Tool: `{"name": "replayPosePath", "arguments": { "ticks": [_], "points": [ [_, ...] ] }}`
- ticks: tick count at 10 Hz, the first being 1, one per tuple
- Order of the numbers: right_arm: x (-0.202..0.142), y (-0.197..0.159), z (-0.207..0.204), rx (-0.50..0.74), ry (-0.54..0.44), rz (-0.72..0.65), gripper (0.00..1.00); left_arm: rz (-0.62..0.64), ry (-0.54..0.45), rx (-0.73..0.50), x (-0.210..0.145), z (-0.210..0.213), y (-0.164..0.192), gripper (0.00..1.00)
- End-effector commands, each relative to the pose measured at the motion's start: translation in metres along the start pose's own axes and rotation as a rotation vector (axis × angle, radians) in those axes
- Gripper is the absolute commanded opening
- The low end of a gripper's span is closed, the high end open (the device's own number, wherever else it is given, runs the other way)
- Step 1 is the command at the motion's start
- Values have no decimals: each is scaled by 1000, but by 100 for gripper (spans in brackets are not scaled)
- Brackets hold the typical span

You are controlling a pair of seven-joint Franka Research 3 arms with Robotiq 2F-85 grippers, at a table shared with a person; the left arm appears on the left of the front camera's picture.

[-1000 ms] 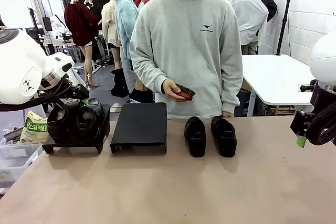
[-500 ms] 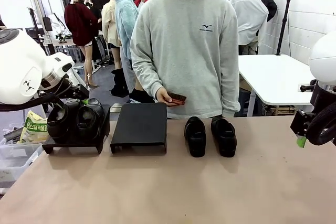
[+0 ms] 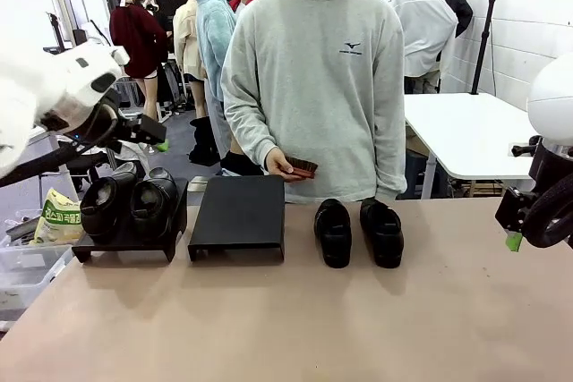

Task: Organize the shoes by placing them on the stand.
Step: Pick up one Shoe and place it in the middle of the table.

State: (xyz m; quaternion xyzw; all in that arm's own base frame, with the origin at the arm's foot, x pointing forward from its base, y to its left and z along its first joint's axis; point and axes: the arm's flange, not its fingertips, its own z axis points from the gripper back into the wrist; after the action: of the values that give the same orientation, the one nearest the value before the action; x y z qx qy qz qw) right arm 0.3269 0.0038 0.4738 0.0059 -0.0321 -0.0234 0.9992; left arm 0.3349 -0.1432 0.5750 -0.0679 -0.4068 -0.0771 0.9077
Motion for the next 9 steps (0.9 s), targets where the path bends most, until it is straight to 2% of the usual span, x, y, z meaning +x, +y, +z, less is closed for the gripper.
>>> {"name": "replayPosePath", "arguments": {
  "ticks": [1, 2, 4, 6, 9],
  "points": [
    [0, -1, -1, 4, 4, 9, 100, -57, 190, -158, -45, 27, -3, 100],
    [0, -1, -1, 4, 4, 9, 100, -87, 299, -230, -52, 24, -15, 100],
    [0, -1, -1, 4, 4, 9, 100, -157, 560, -280, -67, 1, -43, 100],
    [0, -1, -1, 4, 4, 9, 100, -200, 609, -253, -83, -20, -65, 100],
    [0, -1, -1, 4, 4, 9, 100, -153, 554, -203, -83, -30, -69, 100]
  ]
}}
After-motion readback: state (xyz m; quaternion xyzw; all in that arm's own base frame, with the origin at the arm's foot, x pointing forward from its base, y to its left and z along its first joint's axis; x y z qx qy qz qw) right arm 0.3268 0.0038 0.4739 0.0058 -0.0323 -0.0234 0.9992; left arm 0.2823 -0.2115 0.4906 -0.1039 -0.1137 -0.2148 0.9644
